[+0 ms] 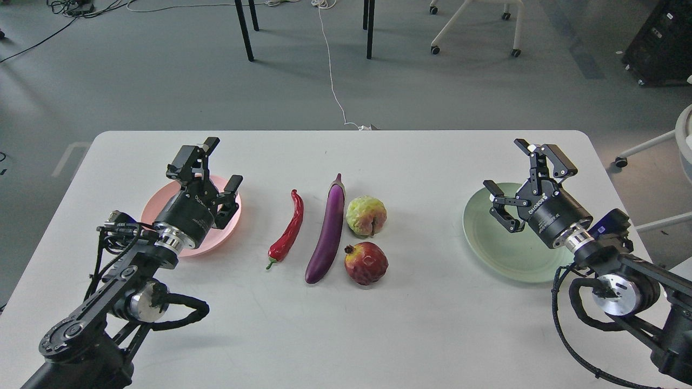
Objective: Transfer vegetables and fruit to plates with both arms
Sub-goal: 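Move the right gripper over the yellow-green pear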
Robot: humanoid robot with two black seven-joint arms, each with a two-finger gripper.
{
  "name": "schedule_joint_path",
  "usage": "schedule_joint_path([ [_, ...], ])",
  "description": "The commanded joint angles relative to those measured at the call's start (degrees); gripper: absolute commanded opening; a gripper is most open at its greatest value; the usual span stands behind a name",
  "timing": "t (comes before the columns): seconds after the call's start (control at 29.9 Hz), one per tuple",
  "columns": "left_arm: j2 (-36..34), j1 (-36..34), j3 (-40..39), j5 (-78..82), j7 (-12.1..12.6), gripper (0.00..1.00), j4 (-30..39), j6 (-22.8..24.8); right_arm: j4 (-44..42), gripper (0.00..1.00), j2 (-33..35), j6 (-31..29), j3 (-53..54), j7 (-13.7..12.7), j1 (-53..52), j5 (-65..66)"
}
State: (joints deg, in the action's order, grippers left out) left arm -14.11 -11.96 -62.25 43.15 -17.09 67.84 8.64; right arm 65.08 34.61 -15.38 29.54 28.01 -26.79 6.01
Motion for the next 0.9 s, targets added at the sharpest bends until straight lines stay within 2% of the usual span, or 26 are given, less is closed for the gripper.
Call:
schedule_joint_path([
  [0.0,-0.04,0.01,0.11,0.18,0.04,1.00,0.10,-0.12,-0.13,0.99,0.19,-0.17,-0.01,-0.01,0.07,0.23],
  [0.13,-0.30,-0.08,0.02,-0.61,-0.04,1.00,0.10,0.06,-0.13,0.99,0.45,-0.26,-0.71,-0.01,-1.85,3.56],
  [0.23,-0.74,-0.17,-0.16,-0.70,-0.74,1.00,0.19,0.50,-0.21,0.99,2.55,-0.26,-3.95,-0.01,-8.26,14.18],
  [0.33,-1.79,-0.61,-0.25,-0.79,-2.24,0.99,0.19,0.41,-0.04,0.99,5.28,-0.35,-13.95,-0.01,-19.05,24.55],
  [0.5,-3.11,-0.70,0.02,-0.79,-2.59,1.00,0.45,0.50,-0.74,0.99,5.64,-0.35,-35.48,-0.01,-41.37,38.79],
  [0.57,-3.20,-0.43,-0.07,-0.88,-2.77,1.00,0.72,0.50,-1.18,0.99,5.11,-0.35,-39.91,-0.01,-45.71,41.36],
  [0.6,-3.29,-0.17,-0.07,-0.88,-3.38,1.00,1.07,0.50,-3.27,0.99,1.28,-0.43,-47.92,-0.01,-52.16,45.89],
  [0.7,-3.20,-0.17,0.02,-0.88,-4.09,1.00,1.77,0.41,-8.18,0.99,-6.45,-0.44,-57.80,-0.01,-58.78,54.68],
  [0.87,-3.11,-0.08,-0.07,-0.79,-4.09,1.00,2.73,0.06,-12.86,0.99,-16.39,-0.09,-63.02,-0.01,-61.10,61.22],
])
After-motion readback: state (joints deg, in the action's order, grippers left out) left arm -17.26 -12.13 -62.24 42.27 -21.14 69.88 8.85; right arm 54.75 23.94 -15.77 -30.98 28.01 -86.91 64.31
